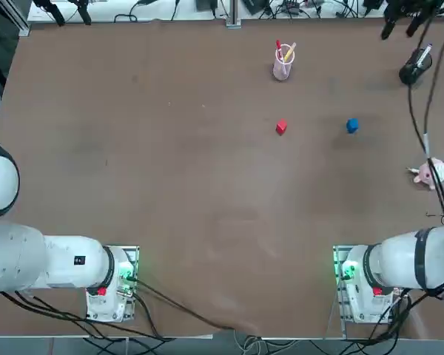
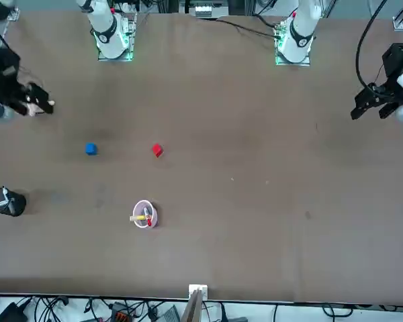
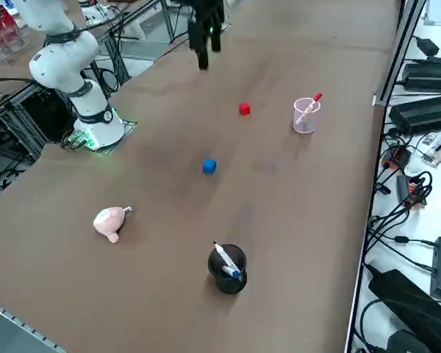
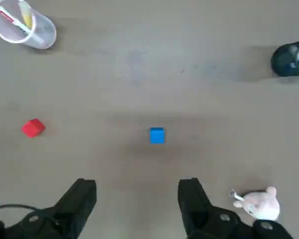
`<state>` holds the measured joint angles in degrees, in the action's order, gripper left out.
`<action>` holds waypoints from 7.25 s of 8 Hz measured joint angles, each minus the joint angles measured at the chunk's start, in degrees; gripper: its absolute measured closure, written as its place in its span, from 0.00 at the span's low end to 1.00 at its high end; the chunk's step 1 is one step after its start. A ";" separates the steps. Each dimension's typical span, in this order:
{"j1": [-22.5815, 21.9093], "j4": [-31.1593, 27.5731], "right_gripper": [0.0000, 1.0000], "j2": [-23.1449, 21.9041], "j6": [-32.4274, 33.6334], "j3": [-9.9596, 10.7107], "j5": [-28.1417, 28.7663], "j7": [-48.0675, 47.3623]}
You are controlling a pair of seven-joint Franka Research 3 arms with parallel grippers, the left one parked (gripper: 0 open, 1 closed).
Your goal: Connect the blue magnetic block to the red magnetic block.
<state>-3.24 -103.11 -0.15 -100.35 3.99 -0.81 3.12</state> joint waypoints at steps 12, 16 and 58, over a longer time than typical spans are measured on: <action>2.12 -24.64 0.03 15.17 -35.52 0.65 -0.07 0.11; 2.24 -24.65 0.12 20.11 -39.32 0.65 -0.07 0.11; -29.16 -12.18 0.04 28.34 -39.63 -4.09 -5.61 -3.22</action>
<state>-32.40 -115.29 28.19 -139.98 -0.10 -6.42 -0.10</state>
